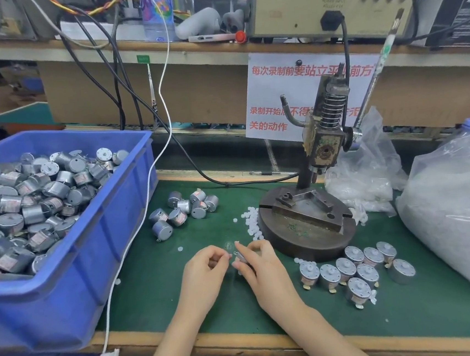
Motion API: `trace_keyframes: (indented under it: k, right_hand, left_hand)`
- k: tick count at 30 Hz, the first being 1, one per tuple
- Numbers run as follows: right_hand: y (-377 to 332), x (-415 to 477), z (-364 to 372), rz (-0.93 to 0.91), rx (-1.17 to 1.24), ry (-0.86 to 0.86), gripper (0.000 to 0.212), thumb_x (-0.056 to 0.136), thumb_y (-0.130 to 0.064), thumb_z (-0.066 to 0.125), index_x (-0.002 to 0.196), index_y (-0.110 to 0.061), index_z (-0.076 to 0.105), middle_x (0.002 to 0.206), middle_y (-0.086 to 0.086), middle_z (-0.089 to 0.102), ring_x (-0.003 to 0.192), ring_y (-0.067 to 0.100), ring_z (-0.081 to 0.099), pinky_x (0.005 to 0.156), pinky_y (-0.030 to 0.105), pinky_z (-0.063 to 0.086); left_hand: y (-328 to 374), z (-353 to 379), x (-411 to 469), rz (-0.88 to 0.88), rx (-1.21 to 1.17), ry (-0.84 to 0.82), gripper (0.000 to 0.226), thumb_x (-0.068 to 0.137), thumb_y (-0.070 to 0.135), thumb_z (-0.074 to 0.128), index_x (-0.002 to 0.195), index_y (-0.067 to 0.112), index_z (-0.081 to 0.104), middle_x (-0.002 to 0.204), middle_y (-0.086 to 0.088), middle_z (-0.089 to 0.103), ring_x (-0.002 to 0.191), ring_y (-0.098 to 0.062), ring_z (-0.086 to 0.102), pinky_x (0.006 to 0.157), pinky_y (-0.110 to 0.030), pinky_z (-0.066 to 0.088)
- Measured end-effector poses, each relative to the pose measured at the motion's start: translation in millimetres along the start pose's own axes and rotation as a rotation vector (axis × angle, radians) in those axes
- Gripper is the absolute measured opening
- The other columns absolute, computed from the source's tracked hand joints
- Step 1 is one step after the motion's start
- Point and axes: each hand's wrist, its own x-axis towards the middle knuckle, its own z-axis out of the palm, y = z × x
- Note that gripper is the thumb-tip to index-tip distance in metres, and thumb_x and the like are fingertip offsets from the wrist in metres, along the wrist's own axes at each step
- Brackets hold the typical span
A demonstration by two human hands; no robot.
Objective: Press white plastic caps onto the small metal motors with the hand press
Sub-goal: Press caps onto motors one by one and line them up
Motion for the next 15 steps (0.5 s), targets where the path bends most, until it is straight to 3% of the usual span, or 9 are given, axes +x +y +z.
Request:
trace_keyframes:
  k: [4, 10, 12, 13, 15]
  right_hand:
    - [1, 0, 3, -0.02, -0.132, -0.085, 0.046, 0.1, -0.03, 0.04, 0.144, -0.019, 0.034, 0.152, -0.003, 0.027, 0.135, 0.009, 0.032, 0.108, 0.016, 0.019]
    - [3, -1, 5, -0.032, -0.149, -0.105, 0.048, 0.099, -0.029, 0.042, 0.145, -0.02, 0.03, 0.153, -0.008, 0.023, 0.136, 0.004, 0.032, 0.106, 0.013, 0.024]
    - [0, -2, 5, -0.101, -0.255, -0.016, 0.05, 0.088, -0.026, 0.063, 0.135, -0.013, 0.049, 0.143, -0.003, 0.044, 0.121, 0.002, 0.051, 0.093, 0.011, 0.04]
    - [-3, -2, 4, -0.135, -0.288, 0.021, 0.051, 0.074, -0.026, 0.078, 0.121, -0.011, 0.063, 0.129, -0.001, 0.059, 0.103, 0.0, 0.062, 0.078, 0.009, 0.047]
    - [-9, -3, 3, -0.154, -0.345, 0.017, 0.052, 0.05, -0.034, 0.091, 0.097, -0.017, 0.075, 0.105, -0.006, 0.071, 0.073, -0.004, 0.067, 0.058, 0.007, 0.048]
  left_hand:
    - [1, -1, -1, 0.017, 0.009, -0.002, 0.024, 0.085, 0.006, 0.06, 0.067, 0.021, 0.062, 0.07, 0.006, 0.063, 0.06, 0.002, 0.051, 0.061, -0.008, 0.039]
    - [1, 0, -1, 0.019, 0.034, -0.007, 0.017, 0.086, 0.007, 0.059, 0.071, 0.015, 0.064, 0.072, 0.001, 0.064, 0.065, -0.006, 0.053, 0.06, -0.008, 0.039]
    - [0, 0, 0, 0.015, 0.039, -0.01, 0.015, 0.086, 0.007, 0.058, 0.074, 0.012, 0.065, 0.073, -0.001, 0.064, 0.067, -0.01, 0.054, 0.06, -0.009, 0.039]
    - [-1, 1, 1, 0.012, 0.043, -0.011, 0.014, 0.086, 0.006, 0.058, 0.075, 0.011, 0.066, 0.074, -0.002, 0.065, 0.068, -0.012, 0.055, 0.06, -0.01, 0.04]
    - [-2, 1, 2, 0.011, 0.06, -0.009, 0.014, 0.086, 0.006, 0.058, 0.075, 0.01, 0.066, 0.074, -0.002, 0.065, 0.07, -0.014, 0.056, 0.06, -0.011, 0.04]
